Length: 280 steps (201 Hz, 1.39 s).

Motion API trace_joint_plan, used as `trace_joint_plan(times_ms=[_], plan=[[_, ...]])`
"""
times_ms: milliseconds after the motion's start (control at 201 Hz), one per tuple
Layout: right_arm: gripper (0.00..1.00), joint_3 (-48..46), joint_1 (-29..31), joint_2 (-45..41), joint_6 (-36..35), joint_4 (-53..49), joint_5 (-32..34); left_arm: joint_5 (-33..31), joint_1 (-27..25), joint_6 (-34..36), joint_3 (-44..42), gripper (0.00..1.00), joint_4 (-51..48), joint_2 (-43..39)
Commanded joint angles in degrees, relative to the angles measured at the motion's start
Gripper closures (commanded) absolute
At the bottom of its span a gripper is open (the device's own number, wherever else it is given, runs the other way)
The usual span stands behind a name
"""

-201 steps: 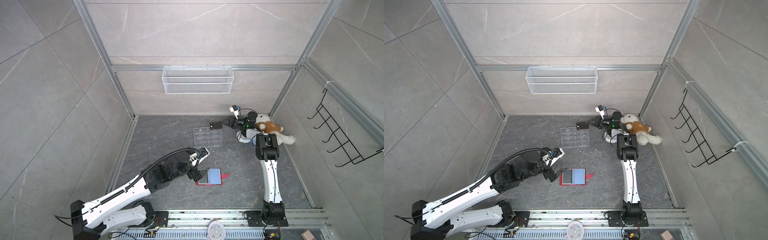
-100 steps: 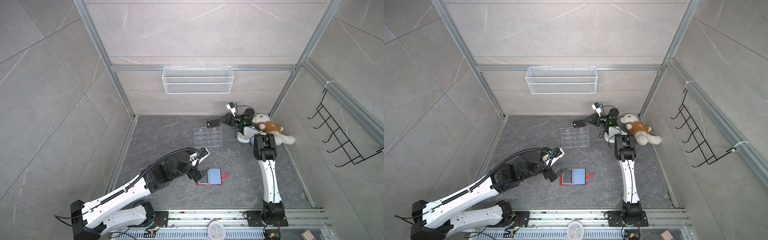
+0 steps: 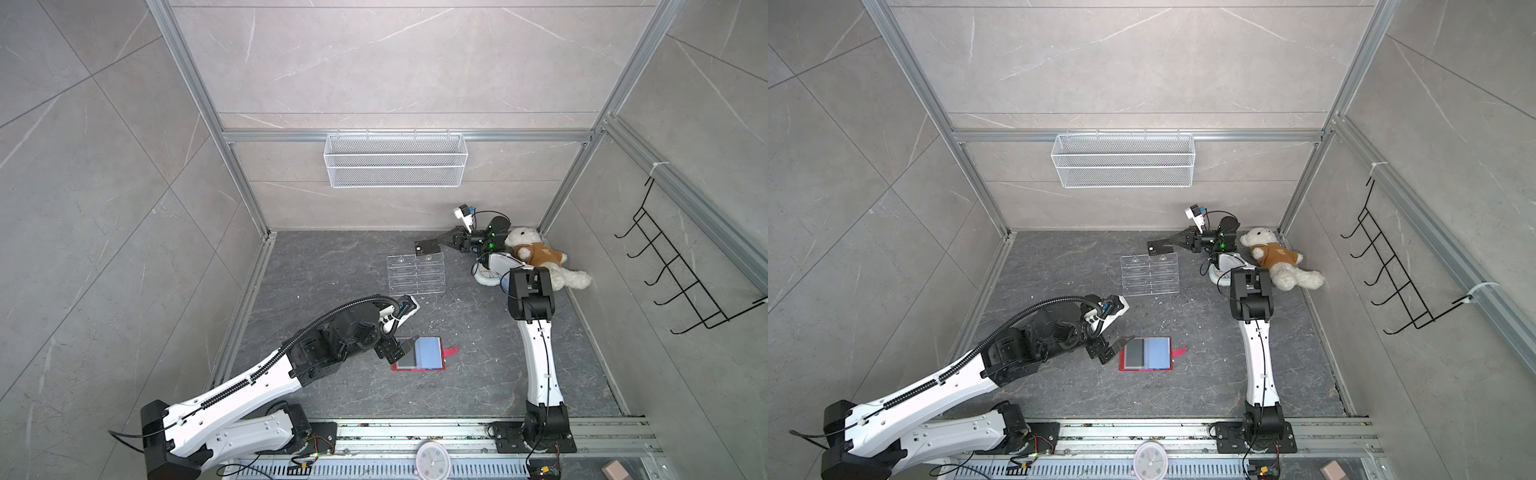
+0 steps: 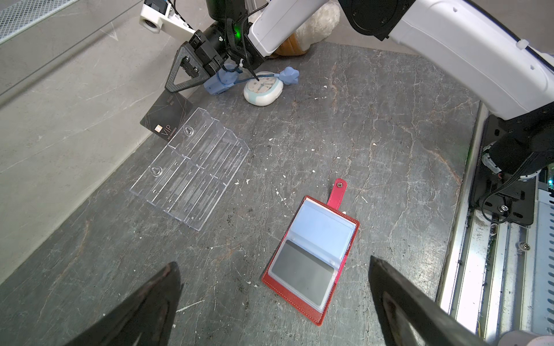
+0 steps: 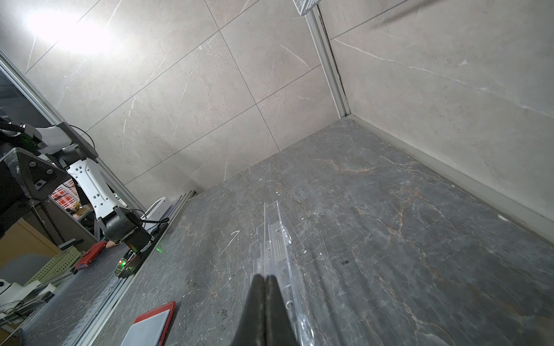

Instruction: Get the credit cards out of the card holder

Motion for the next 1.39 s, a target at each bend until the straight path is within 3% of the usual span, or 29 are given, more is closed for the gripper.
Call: trace_joint_plan(times_ms=[0,617,722,871,991,1110,1229,1389], plan=[[1.0,0.9,-0.19,1.39,-0.96,-0.16,-4.83,-0.06,0.31,1.17,0.55,0.01,1.54,-0.73],[1.0,1.06,-0.23,1.54,-0.42,0.31,-4.81,-1.13,0.36,0.27,1.35,0.01,2.0,0.67],[1.0,-2.05,-0.41,0.07,-0.45,4.26,-4.85,-0.35,2.77,0.17,3.28,0.01,2.11,2.06],[1.0,-6.08,-0.78,-2.48,-0.31,10.44,-4.86,15.88,17.12,-2.08,6.53,0.01,5.77,6.01],[1.0,-6.31,-0.95,-3.67,-0.32,11.85,-4.92,27.18,23.91,0.95,11.5,0.01,9.57,12.4],[1.0,-5.62,-1.01,-6.11,-0.45,12.19,-4.91,37.11,28.81,4.34,23.07,0.06,4.95,23.38],[1.0,-5.42,-1.02,-6.13,-0.76,11.56,-4.92,45.29,32.49,6.53,34.22,0.22,0.55,33.61],[1.0,-5.57,-1.07,-5.71,-0.76,11.82,-4.9,48.07,33.13,13.03,48.18,0.36,-7.76,45.64]])
